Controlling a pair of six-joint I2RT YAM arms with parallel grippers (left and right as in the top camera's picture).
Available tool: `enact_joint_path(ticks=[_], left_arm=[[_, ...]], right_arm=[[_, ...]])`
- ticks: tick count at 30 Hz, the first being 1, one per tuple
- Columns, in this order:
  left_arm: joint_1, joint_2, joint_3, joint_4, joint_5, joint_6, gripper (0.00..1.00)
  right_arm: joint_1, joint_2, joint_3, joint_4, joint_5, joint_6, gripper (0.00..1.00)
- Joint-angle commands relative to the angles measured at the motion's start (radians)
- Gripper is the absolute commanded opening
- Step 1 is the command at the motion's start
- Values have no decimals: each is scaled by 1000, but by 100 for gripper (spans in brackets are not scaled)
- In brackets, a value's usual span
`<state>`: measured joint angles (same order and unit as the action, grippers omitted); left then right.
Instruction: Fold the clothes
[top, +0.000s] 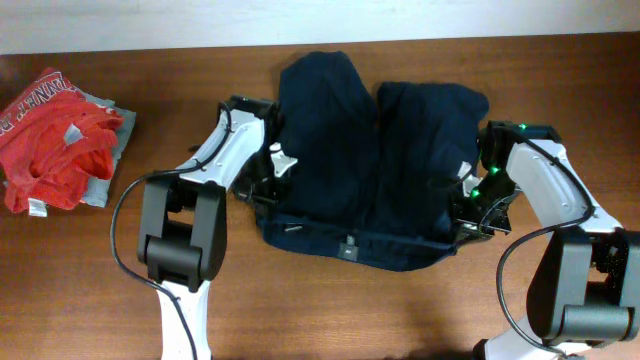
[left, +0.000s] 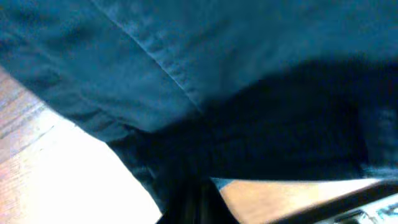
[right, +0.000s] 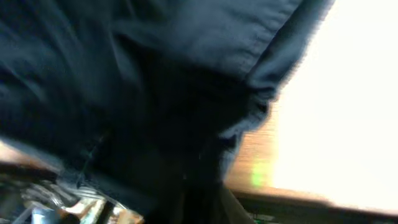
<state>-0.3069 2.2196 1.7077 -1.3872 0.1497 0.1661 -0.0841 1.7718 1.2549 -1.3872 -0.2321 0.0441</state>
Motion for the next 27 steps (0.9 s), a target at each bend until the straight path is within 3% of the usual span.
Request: enact_joint_path(ticks=[1,2,4,11,17,19,21,23,24,25,27], left_arm=[[14,-15,-29,22,-67,7,52],[14,-16,-28,25,-67,7,60],[15,-16,-16,29,-67,8,62],[13,-16,203,45,-47,8,62],[13,-15,277,147,136,38,59],[13,-15,274,166,154,66,53],[9,-14,274,172,156,75,35],[-4,-11,272,161,184,75,13],[-9,-11,272,157,190,75,6],[-24,-10,271,144,195,75,1],[-40,-10,270,126,195,76,1]], right_arm=[[-13,-27,-8,-5,57,-2,47],[-13,-27,-7,-3,56,-2,50],[-14,-27,2,-3,55,-2,53],[-14,-27,243,5,0,-2,56],[-14,-27,470,-8,0,-2,70],[-14,-27,498,-7,0,-2,72],[-14,-27,500,-3,1,-2,73],[-14,-26,500,-3,1,-2,81],[-14,-26,500,-3,1,-2,83],[-14,-26,500,-4,1,-2,83],[-14,-26,500,-4,1,-3,84]])
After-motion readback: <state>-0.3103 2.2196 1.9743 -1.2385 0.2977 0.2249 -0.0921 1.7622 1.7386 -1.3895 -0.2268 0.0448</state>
